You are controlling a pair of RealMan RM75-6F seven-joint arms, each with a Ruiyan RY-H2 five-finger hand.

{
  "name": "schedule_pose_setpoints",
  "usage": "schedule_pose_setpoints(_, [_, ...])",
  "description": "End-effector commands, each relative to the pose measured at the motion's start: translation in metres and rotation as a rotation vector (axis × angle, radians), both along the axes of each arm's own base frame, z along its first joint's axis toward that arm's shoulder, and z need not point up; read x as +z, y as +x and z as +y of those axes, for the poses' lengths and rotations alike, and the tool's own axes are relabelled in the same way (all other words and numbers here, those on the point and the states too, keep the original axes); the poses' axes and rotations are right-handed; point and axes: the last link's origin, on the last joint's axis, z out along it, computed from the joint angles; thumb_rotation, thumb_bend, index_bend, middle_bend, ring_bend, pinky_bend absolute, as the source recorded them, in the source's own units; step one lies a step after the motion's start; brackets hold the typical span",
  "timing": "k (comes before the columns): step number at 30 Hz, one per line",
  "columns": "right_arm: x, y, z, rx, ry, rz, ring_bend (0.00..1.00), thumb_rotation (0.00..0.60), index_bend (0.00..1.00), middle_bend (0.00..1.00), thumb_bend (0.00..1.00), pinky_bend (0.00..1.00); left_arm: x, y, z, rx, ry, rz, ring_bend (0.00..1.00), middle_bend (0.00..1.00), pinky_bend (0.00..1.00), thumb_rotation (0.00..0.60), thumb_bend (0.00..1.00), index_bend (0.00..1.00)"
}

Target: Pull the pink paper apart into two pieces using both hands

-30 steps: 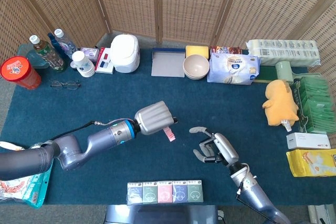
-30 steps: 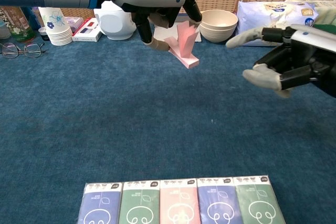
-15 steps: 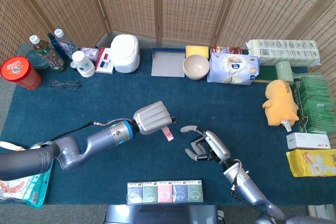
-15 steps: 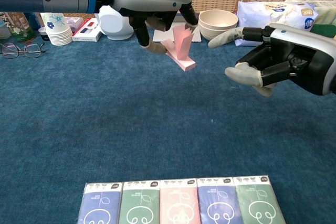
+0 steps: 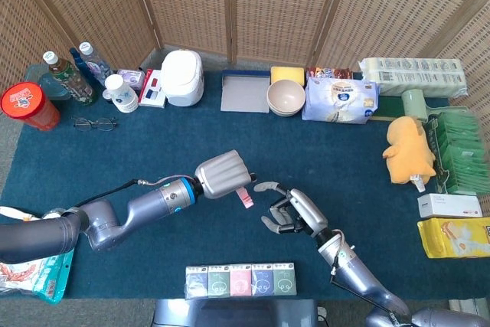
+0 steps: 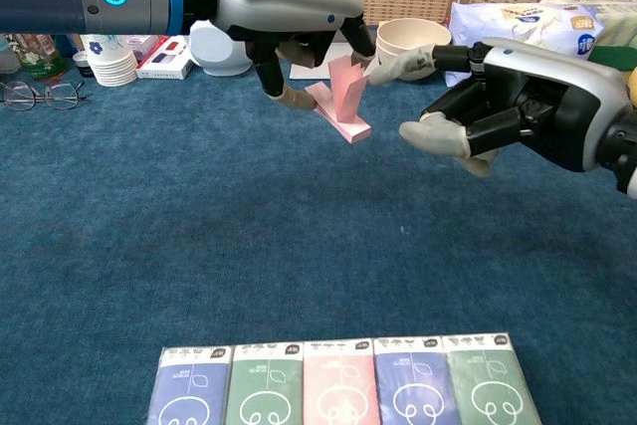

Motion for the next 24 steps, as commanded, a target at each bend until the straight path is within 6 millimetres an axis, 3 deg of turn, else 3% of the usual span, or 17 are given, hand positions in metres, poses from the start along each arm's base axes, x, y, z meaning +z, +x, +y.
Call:
schedule_pose_setpoints(1, [-0.0007, 0.0019, 0.0000, 0.004, 0.004, 0.000, 0.89, 0.600, 0.26, 0.92, 0.39, 0.81, -0.0005, -0.0002, 0.0001, 0.001, 0.000, 0.001, 0.96, 1.00, 0.98, 0.600, 0.39, 0.64])
schedule_pose_setpoints(24, [-0.0004, 0.0051, 0.0012, 0.010, 0.011, 0.010, 0.88, 0.600, 0.26, 0.91, 0.39, 0.81, -0.0026, -0.0017, -0.0004, 0.016, -0.003, 0.002, 0.96, 1.00, 0.98, 0.600, 0.39, 0.64])
